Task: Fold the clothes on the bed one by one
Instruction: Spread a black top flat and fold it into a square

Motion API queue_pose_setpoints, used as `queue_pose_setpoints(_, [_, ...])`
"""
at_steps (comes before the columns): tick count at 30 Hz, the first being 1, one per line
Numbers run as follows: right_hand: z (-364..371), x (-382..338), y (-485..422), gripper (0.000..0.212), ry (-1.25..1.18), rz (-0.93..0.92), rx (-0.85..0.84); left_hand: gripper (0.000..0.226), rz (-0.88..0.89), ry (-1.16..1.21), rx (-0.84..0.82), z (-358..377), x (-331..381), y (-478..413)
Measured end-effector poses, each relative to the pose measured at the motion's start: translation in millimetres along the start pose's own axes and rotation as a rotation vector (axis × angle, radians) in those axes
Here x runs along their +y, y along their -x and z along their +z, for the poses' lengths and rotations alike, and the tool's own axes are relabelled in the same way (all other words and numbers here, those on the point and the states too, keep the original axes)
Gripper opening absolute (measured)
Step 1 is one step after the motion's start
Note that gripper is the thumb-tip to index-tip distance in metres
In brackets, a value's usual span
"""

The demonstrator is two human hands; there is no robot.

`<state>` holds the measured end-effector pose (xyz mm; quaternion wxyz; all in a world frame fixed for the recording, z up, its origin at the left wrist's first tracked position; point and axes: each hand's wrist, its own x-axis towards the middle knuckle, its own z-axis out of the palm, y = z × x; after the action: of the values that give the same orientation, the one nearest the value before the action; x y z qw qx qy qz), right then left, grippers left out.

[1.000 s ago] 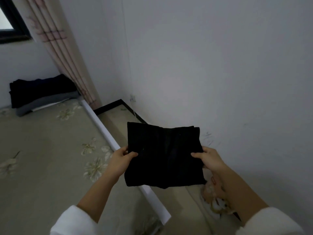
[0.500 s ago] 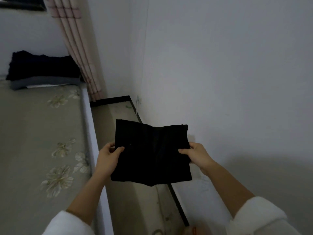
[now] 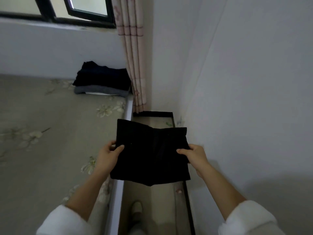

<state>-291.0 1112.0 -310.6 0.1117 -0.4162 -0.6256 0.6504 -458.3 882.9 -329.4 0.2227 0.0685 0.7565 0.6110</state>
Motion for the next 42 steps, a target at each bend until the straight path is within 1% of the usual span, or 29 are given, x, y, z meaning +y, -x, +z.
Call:
queue_pose_setpoints(6, [62, -82, -133, 0.019, -0.007, -0.050, -0.055, 0.024, -0.003, 0.028, 0.058, -17, 51, -128])
queue_pose_setpoints(11, [101, -141, -225, 0.019, -0.012, -0.061, -0.108, 0.019, 0.004, 0.016, 0.102, -26, 88, -219])
queue_pose_setpoints(14, [118, -166, -285, 0.012, 0.003, -0.038, -0.129, 0.015, 0.021, 0.005, 0.115, -24, 103, -274])
queue_pose_setpoints(17, [136, -189, -348, 0.010, 0.027, -0.029, -0.160, 0.018, -0.012, 0.014, 0.134, -18, 113, -330])
queue_pose_setpoints(24, [163, -251, -489, 0.015, 0.120, -0.001, -0.299, 0.024, -0.083, 0.076, 0.271, -1, 140, -454])
queue_pose_setpoints(27, [183, -277, -542, 0.012, 0.168, 0.026, -0.371, 0.024, -0.116, 0.104, 0.336, -2, 150, -495])
queue_pose_setpoints(29, [202, -288, -570, 0.011, 0.190, 0.048, -0.403, 0.023, -0.126, 0.042, 0.363, -8, 157, -520])
queue_pose_setpoints(31, [228, -298, -592, 0.016, 0.207, 0.066, -0.452, 0.025, -0.133, -0.047, 0.375, -22, 162, -550])
queue_pose_setpoints(35, [287, -315, -628, 0.019, 0.223, 0.065, -0.558, 0.040, -0.194, -0.298, 0.390, -74, 174, -622])
queue_pose_setpoints(37, [319, -323, -646, 0.023, 0.246, 0.042, -0.587, 0.038, -0.196, -0.374, 0.403, -103, 181, -662])
queue_pose_setpoints(40, [365, -335, -676, 0.038, 0.266, 0.040, -0.579, 0.031, -0.167, -0.418, 0.413, -137, 189, -721])
queue_pose_setpoints(42, [393, -342, -698, 0.056, 0.257, 0.063, -0.545, 0.028, -0.157, -0.452, 0.402, -153, 190, -759])
